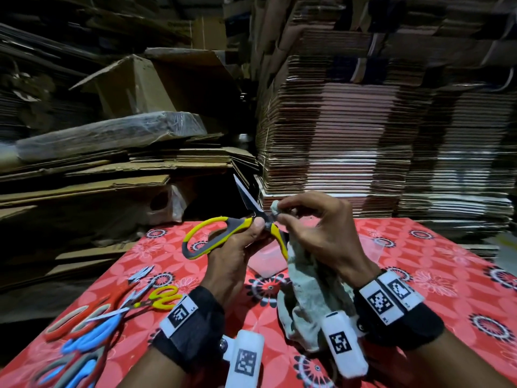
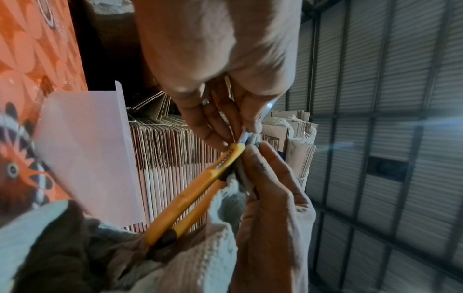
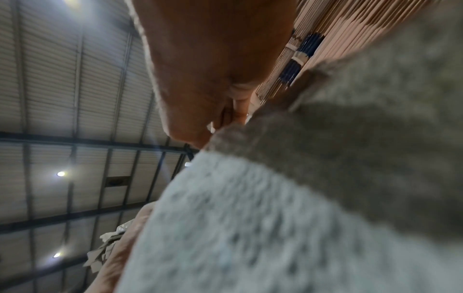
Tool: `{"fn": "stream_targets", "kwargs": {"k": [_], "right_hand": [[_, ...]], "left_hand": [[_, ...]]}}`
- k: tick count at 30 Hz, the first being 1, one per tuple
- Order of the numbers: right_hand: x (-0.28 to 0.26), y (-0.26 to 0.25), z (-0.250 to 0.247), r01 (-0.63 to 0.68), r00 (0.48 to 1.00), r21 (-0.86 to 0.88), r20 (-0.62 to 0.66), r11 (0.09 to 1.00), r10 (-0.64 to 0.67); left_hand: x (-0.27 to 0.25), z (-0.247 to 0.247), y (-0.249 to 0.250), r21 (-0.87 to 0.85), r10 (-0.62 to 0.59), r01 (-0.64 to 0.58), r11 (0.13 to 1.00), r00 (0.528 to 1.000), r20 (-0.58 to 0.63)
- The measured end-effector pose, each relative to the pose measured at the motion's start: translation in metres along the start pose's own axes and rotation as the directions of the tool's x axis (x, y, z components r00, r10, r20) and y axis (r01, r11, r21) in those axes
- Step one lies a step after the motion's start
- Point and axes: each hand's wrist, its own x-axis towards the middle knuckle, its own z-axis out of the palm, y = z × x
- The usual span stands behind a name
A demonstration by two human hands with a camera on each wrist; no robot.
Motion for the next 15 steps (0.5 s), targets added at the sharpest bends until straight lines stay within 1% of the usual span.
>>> {"fn": "stream_targets", "kwargs": {"k": [3,5,8,10,12,15], "right_hand": [[0.003,0.005,-0.006,-0.055,0.996,-0.026,-0.079,0.998,0.052],[0.001,0.004,-0.002,-0.037,0.994,-0.047,-0.100,0.998,0.032],[-0.006,0.000,0.009,0.059,0.998,-0.054,-0.022,0.997,-0.060],[-0.007,0.001,0.011,0.086,0.996,-0.048,0.025,0.995,-0.085],[-0.006,0.002,0.008,0.058,0.998,-0.038,0.005,0.998,-0.058],[-0.001,0.006,-0.002,-0.027,0.997,-0.033,-0.079,0.999,0.024]], "left_hand": [[0.000,0.003,0.001,-0.013,-0.013,0.013,1.000,1.000,0.000],[-0.002,0.005,0.002,-0.014,-0.002,0.002,1.000,1.000,-0.015],[-0.003,0.004,0.004,-0.027,0.001,-0.002,1.000,0.999,-0.041],[-0.003,0.004,0.004,-0.047,-0.011,0.009,0.999,0.999,-0.047],[-0.005,0.005,0.005,-0.043,-0.036,0.034,0.998,0.998,-0.049],[-0.006,0.007,0.005,-0.018,-0.068,0.067,0.998,0.997,-0.031]]}}
